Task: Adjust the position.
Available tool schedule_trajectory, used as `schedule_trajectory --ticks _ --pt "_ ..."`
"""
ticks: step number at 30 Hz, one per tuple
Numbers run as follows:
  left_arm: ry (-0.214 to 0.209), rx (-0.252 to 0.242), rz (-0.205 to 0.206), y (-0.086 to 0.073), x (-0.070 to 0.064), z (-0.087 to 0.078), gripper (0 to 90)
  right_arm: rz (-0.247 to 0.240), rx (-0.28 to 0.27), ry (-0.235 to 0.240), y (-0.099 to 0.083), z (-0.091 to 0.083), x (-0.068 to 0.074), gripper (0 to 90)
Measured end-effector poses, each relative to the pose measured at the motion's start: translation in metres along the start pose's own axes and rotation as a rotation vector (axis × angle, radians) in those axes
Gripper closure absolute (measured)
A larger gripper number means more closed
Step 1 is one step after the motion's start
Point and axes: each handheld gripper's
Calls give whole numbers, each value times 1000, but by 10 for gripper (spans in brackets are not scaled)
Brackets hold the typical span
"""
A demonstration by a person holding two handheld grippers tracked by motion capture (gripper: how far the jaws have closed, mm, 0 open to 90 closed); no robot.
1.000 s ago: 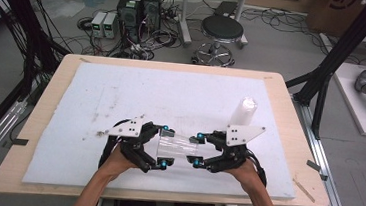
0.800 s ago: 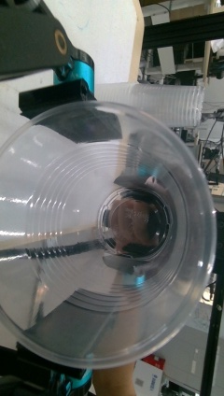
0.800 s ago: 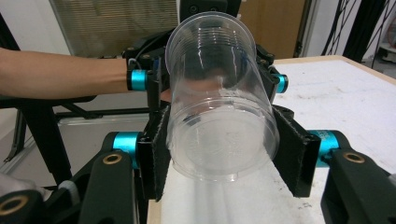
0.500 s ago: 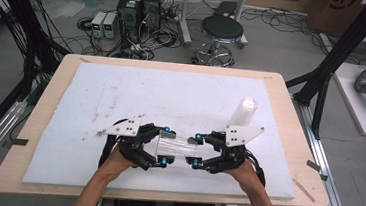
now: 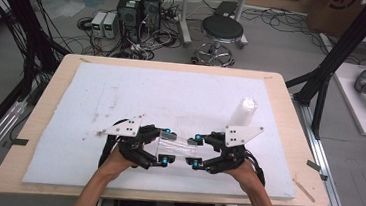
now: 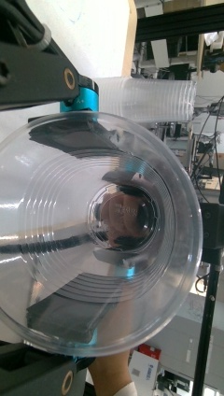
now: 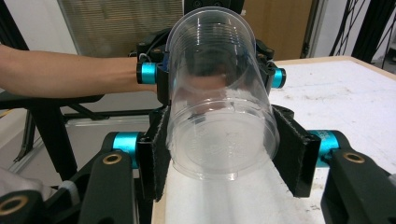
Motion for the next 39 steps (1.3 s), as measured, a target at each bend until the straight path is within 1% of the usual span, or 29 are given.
schedule_trajectory --ticks 3,4,6,8,10,14,15,18,19,23,26,28,30,32,33,34,35,38,39 --pt "1 0 -1 0 0 0 314 -2 4 -2 0 0 0 418" --pt "2 1 0 0 0 0 316 1 13 -1 0 1 0 380" --pt "2 5 0 0 0 0 316 12 18 -12 0 2 1 255" --pt "2 6 -1 0 0 0 316 15 24 -23 1 3 2 210" --pt "3 7 -1 0 0 0 317 17 24 -35 1 3 2 193" --pt "7 12 -1 0 0 -2 317 18 22 -47 0 2 3 190" --pt "9 17 -1 1 0 -2 317 25 22 -55 0 1 3 190" --pt "22 52 7 4 1 -4 317 32 17 -95 -2 -1 3 188" --pt "28 71 8 6 2 -5 317 31 15 -109 -4 -2 3 188" --pt "59 155 25 17 6 -9 317 61 17 -179 -12 -8 4 189" --pt "82 245 28 25 11 -12 317 87 15 -236 -20 -11 4 189" --pt "99 311 35 30 14 -12 317 113 29 -285 -25 -14 4 189" --pt "112 378 38 33 18 -12 317 146 33 -318 -30 -16 4 189" --pt "124 441 42 36 21 -11 316 163 43 -362 -36 -19 3 189" --pt "127 468 45 37 23 -11 316 177 48 -378 -39 -20 3 189" --pt "136 499 40 38 25 -10 316 180 47 -395 -41 -21 3 190" --pt "142 527 37 40 27 -9 316 194 50 -414 -45 -22 4 190" --pt "156 599 39 44 32 -7 316 224 64 -465 -53 -24 4 191" --pt "158 621 45 46 34 -7 316 228 67 -484 -56 -25 3 192"
Point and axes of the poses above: each handheld gripper's, and its own axes: z roughly forward along the jaws, y roughly out of its top, x roughly to its left, and after that the axes turned 8 degrees about x, right-handed
